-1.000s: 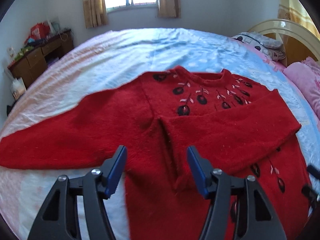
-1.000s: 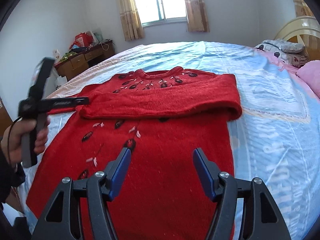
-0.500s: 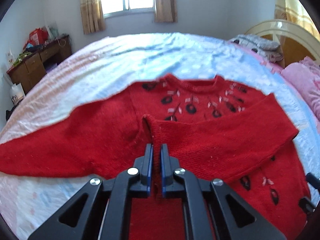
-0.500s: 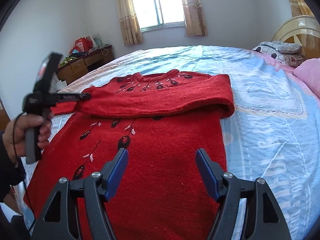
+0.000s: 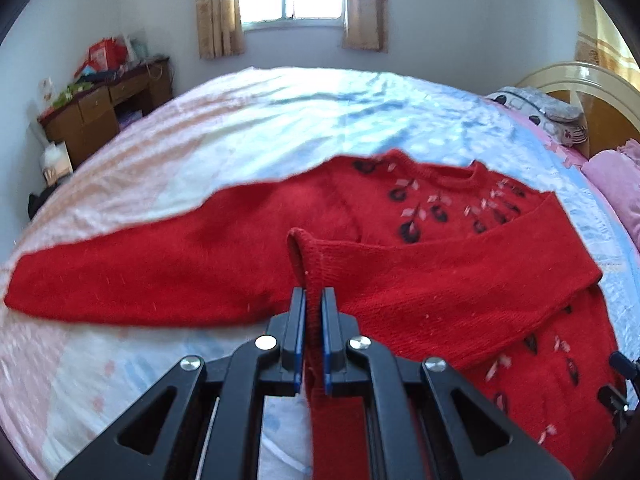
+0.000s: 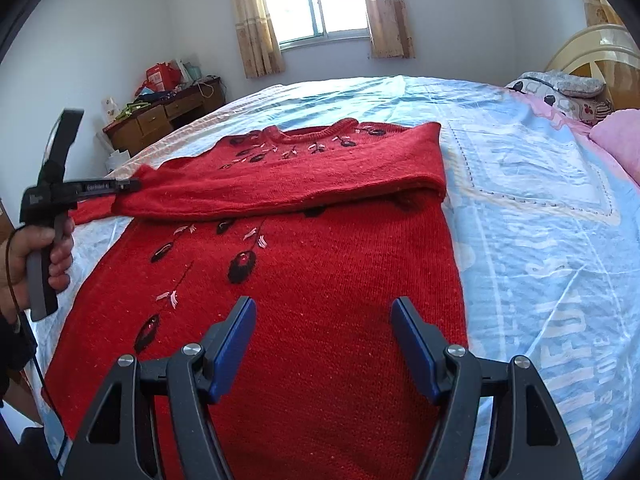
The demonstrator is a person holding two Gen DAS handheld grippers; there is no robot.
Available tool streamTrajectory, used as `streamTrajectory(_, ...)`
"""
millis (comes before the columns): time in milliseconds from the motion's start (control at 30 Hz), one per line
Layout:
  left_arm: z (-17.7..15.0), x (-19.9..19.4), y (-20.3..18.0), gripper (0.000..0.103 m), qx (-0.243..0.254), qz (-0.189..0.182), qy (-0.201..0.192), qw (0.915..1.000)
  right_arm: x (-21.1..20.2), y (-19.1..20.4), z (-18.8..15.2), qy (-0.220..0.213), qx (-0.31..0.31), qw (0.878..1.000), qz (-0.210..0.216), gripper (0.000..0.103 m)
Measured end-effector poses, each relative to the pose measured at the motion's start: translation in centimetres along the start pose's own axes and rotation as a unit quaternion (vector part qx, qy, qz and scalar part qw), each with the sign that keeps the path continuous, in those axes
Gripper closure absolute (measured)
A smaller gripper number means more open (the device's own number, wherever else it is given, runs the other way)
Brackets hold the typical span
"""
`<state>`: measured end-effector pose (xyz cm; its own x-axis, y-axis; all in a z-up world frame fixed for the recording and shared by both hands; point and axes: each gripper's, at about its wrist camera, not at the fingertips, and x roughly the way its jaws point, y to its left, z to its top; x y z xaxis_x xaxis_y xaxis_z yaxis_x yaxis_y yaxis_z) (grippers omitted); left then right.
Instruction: Fold small clothes
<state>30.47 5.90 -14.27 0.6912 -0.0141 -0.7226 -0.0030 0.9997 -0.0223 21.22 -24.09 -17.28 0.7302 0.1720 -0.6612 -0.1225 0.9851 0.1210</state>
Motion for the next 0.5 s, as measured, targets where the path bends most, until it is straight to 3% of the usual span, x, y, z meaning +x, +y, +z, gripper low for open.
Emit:
streamTrajectory(233, -1.1, 1.3, 0.1, 0.088, -0.012, 0.006, 0.008, 0.9999, 0.1, 0.3, -0.1, 0.003, -0.008, 1.000, -0.001, 0.031)
streamTrajectory(333, -1.3, 1.1, 0.1, 0.091, 0.004, 0.008, 0.004, 1.0000, -0.3, 0.1, 0.2, 0.002, -0.005, 1.000, 0.002, 0.031)
streamTrajectory(500, -1.6, 1.2, 0.2, 0.094, 0.013, 0.005, 0.000, 0.9999, -2.5, -0.8, 3.9, -0.036, 0.012, 0.999, 0.007, 0.029)
